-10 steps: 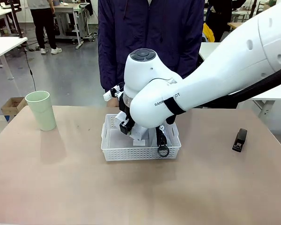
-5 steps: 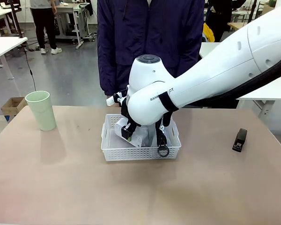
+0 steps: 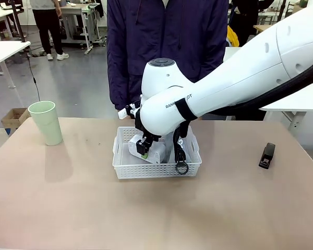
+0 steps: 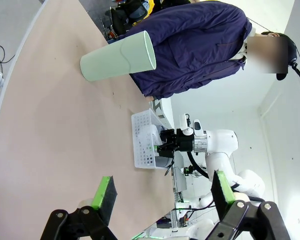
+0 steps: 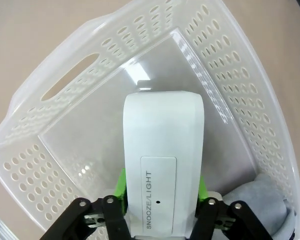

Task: Efficiently arrange items inside the basket to fit them all.
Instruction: Pick up the Digital clock and place it inside the Organizing basket, then pick up the Stapler and place it inside the Organizing basket.

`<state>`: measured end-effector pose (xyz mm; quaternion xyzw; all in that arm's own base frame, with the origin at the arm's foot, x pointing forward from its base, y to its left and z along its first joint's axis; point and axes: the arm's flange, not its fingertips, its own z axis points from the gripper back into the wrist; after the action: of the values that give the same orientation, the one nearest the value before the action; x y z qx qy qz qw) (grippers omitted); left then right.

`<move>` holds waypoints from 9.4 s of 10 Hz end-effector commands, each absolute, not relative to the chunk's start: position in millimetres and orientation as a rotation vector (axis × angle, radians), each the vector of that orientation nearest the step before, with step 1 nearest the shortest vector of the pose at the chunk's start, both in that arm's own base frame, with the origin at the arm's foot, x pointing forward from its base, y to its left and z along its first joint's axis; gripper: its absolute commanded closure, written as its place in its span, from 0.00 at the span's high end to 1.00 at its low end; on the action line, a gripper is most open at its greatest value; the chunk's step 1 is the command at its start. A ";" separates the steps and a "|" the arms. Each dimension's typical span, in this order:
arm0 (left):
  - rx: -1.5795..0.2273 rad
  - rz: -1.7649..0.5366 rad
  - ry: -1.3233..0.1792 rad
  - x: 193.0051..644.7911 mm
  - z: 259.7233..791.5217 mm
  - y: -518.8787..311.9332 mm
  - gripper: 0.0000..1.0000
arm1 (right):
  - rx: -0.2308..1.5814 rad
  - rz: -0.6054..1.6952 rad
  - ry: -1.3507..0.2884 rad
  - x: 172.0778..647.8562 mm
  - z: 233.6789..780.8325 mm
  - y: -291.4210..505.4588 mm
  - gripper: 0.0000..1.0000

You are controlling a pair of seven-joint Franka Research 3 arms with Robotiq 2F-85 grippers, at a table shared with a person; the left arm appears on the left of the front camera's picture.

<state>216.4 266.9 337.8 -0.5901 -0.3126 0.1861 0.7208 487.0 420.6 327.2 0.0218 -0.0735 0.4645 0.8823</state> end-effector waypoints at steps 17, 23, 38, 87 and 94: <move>-1.315 0.395 -0.724 215.7 338.6 262.4 1.00 | 0.771 0.305 -0.418 281.6 450.6 21.5 1.00; -1.315 0.395 -0.724 215.7 338.6 262.4 1.00 | 0.986 -0.161 -0.472 134.7 330.8 -98.7 1.00; -1.315 0.395 -0.724 215.7 338.6 262.4 1.00 | 0.946 -0.117 -0.380 241.5 432.3 -164.4 1.00; -1.315 0.395 -0.724 215.7 338.6 262.4 1.00 | 0.056 -0.741 0.117 512.6 300.7 -12.5 0.40; -1.315 0.395 -0.724 215.7 338.6 262.4 1.00 | 0.072 -0.724 0.139 512.1 301.9 -14.8 0.00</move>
<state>216.4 267.8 337.5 -0.5905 -0.3131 0.1845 0.7206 514.6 -11.9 302.8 0.0246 0.0577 -0.3623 0.9299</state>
